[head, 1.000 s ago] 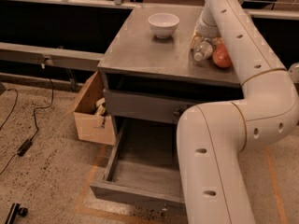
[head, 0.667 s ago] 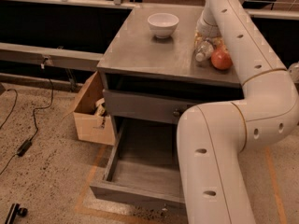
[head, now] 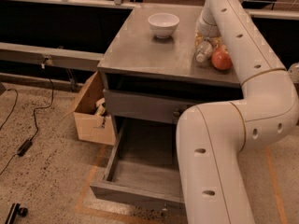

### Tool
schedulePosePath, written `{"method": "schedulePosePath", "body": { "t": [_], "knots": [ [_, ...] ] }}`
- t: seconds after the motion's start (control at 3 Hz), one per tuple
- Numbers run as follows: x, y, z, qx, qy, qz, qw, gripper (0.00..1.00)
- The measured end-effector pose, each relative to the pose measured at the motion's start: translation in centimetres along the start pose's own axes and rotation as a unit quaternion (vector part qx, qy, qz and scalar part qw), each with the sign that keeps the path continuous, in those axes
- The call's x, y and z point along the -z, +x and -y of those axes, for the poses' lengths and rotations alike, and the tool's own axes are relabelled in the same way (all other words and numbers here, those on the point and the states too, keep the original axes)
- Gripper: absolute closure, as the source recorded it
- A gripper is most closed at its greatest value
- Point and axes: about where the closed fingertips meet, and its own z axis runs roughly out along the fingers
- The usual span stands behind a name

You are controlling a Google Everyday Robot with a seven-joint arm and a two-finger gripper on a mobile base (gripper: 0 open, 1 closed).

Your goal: Place water bottle into middle drawer

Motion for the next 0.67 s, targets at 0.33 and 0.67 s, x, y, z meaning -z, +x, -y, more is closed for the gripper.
{"method": "schedulePosePath", "body": {
  "t": [0.33,0.67],
  "knots": [
    [0.0,0.0,0.0,0.0,0.0,0.0,1.0,1.0],
    [5.3,0.0,3.4,-0.014,0.019,-0.007,0.9997,1.0]
  ]
}}
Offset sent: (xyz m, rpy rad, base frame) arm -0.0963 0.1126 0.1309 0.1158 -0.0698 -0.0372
